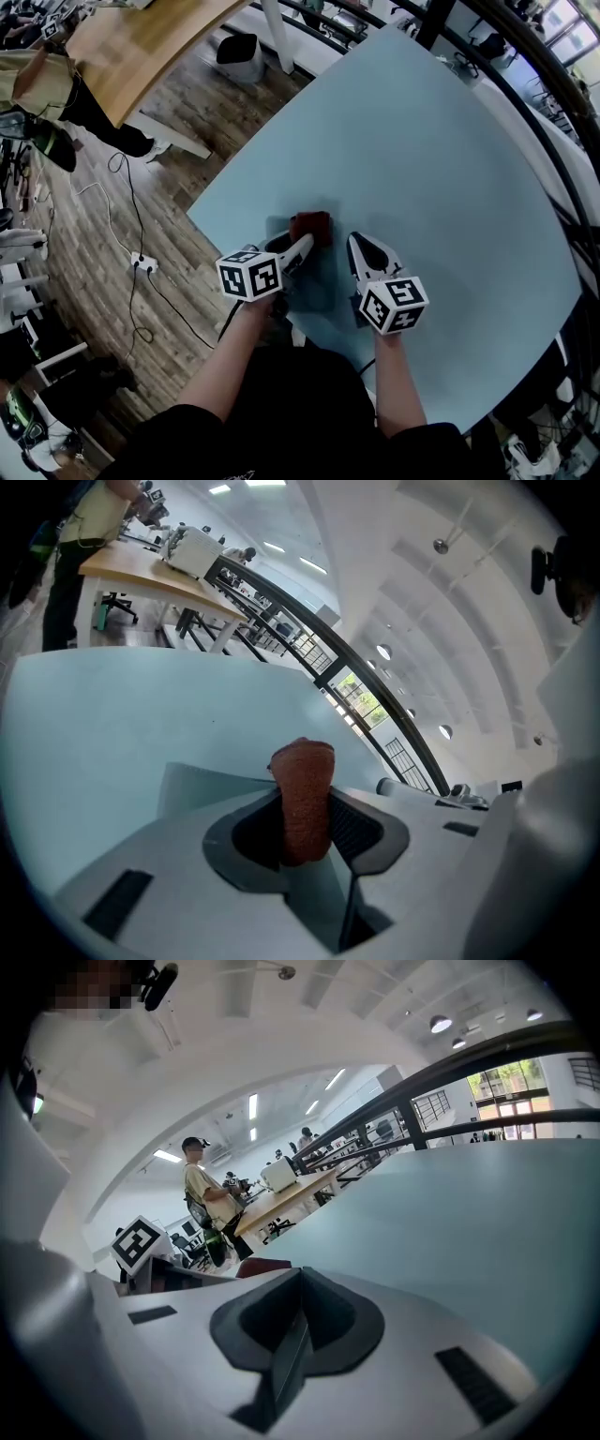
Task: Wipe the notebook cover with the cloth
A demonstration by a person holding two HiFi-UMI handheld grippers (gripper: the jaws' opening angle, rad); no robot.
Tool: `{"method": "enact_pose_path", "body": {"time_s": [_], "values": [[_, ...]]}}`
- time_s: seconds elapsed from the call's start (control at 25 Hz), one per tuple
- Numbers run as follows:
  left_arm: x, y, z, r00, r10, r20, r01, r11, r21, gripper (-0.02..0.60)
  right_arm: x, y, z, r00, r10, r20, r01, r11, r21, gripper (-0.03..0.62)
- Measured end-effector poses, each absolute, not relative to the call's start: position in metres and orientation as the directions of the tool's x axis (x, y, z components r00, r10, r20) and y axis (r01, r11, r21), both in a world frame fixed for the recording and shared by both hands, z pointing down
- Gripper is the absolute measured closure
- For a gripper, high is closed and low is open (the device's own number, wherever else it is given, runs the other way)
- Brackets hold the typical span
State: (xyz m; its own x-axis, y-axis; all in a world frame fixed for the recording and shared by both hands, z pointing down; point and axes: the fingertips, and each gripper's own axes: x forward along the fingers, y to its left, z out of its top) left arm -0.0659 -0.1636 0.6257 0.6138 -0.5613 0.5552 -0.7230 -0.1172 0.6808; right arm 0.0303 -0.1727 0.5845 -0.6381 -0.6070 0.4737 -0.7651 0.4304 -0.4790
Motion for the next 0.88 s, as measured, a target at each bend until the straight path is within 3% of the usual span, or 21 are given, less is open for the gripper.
{"method": "enact_pose_path", "body": {"time_s": [0.88], "values": [[-0.143,-0.152,0.627,0.490,-0.613,0.620,-0.802,-0.038,0.597,0.448,-0.013,-0.167,0.582,-0.689,-0.557,0.463,-0.723,0.494,-0.483,0.586]]}}
